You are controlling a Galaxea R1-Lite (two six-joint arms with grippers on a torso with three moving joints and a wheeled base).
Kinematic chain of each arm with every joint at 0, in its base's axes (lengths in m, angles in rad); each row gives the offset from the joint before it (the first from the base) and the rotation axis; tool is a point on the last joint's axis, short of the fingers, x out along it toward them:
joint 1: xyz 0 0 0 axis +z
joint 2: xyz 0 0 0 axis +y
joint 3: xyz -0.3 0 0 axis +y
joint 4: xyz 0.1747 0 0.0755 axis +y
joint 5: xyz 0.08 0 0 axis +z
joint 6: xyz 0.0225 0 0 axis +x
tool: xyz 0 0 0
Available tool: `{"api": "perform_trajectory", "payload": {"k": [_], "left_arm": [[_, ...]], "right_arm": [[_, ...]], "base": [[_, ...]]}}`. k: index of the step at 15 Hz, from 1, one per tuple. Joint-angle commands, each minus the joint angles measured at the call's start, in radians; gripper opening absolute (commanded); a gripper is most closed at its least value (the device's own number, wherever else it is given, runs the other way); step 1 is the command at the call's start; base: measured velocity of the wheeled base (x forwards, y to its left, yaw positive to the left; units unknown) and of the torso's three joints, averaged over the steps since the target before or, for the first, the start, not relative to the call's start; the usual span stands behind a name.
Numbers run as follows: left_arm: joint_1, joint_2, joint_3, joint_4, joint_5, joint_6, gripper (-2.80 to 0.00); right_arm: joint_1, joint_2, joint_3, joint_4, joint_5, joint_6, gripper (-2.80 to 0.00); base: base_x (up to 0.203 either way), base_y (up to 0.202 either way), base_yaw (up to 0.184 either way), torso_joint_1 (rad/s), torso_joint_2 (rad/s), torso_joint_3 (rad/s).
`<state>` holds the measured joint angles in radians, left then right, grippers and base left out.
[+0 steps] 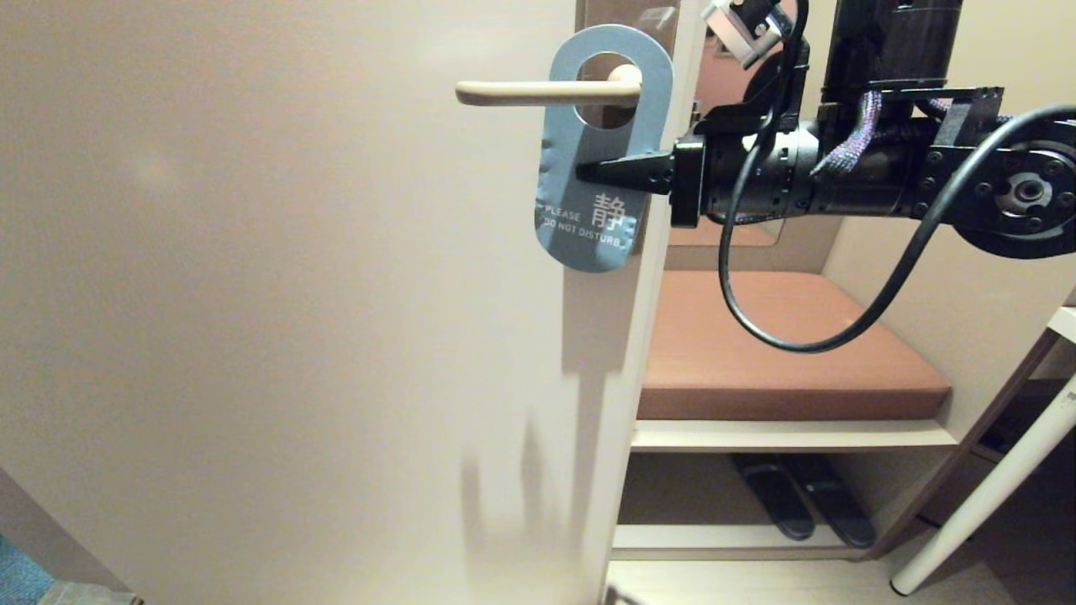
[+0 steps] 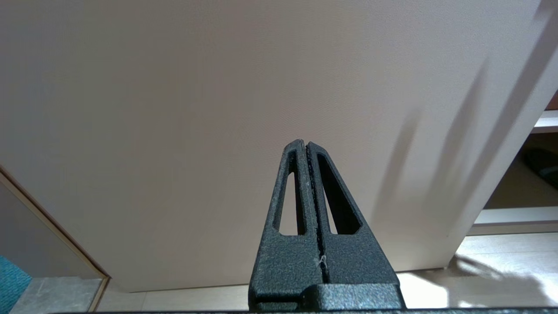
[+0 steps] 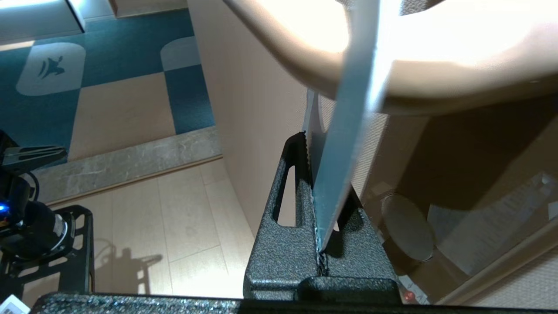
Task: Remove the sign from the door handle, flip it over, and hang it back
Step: Take down the sign
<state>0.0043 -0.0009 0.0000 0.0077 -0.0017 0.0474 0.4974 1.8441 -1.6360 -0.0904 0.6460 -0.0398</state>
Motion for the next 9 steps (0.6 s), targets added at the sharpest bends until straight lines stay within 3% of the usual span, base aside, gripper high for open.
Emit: {"api": "perform_trajectory", "payload": {"k": [1,9], "left_arm": [[0.0,0.001,0.0,0.0,0.0,0.0,-2.8],[0.0,0.001,0.0,0.0,0.0,0.0,-2.8]], "right_arm": [[0.01,-0.025,0.017,0.001,0.0,0.001,-2.8],[0.042,-0.072,0.028,0.032,0.0,0.052,-2.8]], "base": [[0.0,0.0,0.0,0.0,0.0,0.0],[0.0,0.0,0.0,0.0,0.0,0.0]]}}
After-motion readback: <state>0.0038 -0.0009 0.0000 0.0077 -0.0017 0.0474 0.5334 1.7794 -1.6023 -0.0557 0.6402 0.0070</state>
